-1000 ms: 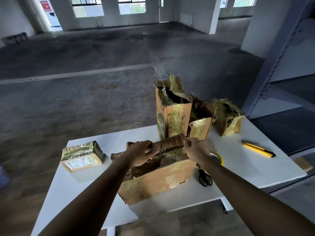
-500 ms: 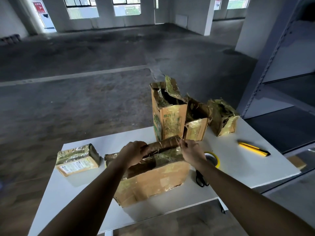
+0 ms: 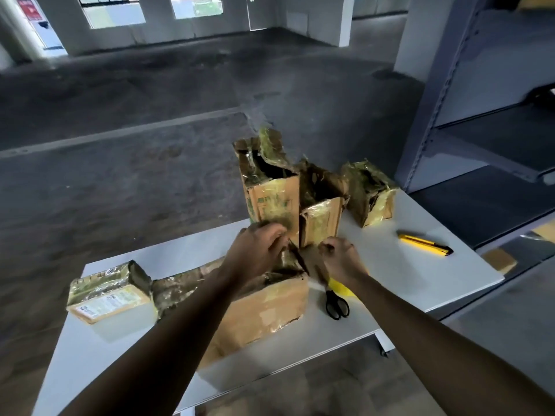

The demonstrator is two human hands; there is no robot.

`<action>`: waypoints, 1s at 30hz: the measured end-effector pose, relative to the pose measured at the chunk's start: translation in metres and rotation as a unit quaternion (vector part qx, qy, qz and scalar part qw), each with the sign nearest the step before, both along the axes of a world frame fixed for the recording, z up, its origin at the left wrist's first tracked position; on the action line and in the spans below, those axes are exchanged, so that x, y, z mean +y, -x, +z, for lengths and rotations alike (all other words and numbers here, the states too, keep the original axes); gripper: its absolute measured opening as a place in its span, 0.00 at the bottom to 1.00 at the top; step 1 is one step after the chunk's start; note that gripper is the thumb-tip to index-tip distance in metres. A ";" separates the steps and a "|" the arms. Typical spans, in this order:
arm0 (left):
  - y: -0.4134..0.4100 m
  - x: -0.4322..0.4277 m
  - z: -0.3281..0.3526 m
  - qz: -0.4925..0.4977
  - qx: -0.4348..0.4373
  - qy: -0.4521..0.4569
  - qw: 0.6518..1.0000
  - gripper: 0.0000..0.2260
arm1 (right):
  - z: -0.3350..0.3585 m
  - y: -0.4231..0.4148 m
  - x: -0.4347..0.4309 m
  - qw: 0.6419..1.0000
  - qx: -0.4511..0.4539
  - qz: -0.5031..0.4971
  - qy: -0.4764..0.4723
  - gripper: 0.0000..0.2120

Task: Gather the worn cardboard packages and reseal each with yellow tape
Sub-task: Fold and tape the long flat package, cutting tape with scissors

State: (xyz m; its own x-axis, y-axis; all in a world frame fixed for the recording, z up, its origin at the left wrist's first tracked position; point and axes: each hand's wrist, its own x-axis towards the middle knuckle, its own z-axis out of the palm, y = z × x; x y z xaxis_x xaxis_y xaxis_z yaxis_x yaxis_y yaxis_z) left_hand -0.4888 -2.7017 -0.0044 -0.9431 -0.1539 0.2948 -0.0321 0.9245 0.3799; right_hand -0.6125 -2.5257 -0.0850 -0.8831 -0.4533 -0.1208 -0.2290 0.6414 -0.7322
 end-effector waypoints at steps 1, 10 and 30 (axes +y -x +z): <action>0.008 0.011 0.001 -0.009 -0.003 -0.007 1.000 0.10 | -0.006 0.005 0.007 1.000 -0.004 0.003 -0.001 0.12; 0.070 0.052 -0.018 -0.036 -0.118 -0.031 0.992 0.10 | -0.068 0.049 0.039 0.991 -0.104 0.064 -0.056 0.10; 0.104 0.076 -0.015 0.016 -0.223 -0.018 0.975 0.23 | -0.036 0.054 0.044 0.979 -0.165 0.037 0.116 0.21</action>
